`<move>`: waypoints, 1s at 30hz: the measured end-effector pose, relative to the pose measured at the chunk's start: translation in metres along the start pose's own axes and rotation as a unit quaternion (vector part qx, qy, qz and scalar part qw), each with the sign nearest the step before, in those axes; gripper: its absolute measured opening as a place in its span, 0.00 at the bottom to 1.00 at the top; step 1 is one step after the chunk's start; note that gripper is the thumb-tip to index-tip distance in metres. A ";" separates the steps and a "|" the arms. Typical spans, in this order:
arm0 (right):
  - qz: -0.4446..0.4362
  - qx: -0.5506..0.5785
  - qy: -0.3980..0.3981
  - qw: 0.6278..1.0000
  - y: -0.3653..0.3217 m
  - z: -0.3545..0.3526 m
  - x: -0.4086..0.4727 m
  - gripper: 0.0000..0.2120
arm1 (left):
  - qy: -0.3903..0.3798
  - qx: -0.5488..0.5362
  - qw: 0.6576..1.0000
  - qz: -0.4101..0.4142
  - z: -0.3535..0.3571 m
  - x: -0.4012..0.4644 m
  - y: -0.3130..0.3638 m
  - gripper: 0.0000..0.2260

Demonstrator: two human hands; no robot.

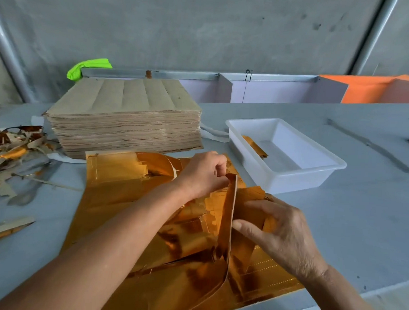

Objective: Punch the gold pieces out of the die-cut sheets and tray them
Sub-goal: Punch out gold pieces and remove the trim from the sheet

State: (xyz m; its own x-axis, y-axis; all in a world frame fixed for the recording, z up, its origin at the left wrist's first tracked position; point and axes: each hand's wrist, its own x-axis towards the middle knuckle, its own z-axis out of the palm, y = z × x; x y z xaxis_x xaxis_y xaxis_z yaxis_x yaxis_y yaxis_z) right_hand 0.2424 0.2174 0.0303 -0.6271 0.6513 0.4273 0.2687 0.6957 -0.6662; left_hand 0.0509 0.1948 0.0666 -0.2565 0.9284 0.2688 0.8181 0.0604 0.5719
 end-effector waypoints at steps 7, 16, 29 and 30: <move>-0.018 0.024 -0.005 1.000 -0.008 0.009 0.003 0.23 | 0.074 0.016 0.997 -0.020 0.021 -0.004 0.005 0.14; 0.068 0.019 0.032 0.997 0.009 0.015 0.010 0.09 | -0.011 -0.079 0.995 0.054 0.005 -0.013 0.006 0.09; 0.068 0.149 -0.009 0.986 0.006 0.016 0.014 0.13 | 0.050 -0.094 0.994 0.004 0.008 -0.017 -0.001 0.04; 0.070 0.145 -0.006 0.987 0.004 0.017 0.014 0.13 | 0.058 -0.076 0.995 0.013 0.010 -0.018 0.001 0.05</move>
State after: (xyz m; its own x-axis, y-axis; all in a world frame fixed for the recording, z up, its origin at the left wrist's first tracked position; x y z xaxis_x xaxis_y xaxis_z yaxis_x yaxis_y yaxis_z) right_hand 0.2223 0.2249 0.0232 -0.6081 0.7300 0.3119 0.1336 0.4815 -0.8662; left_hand 0.0616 0.1821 0.0542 -0.3017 0.8797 0.3676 0.7396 -0.0274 0.6725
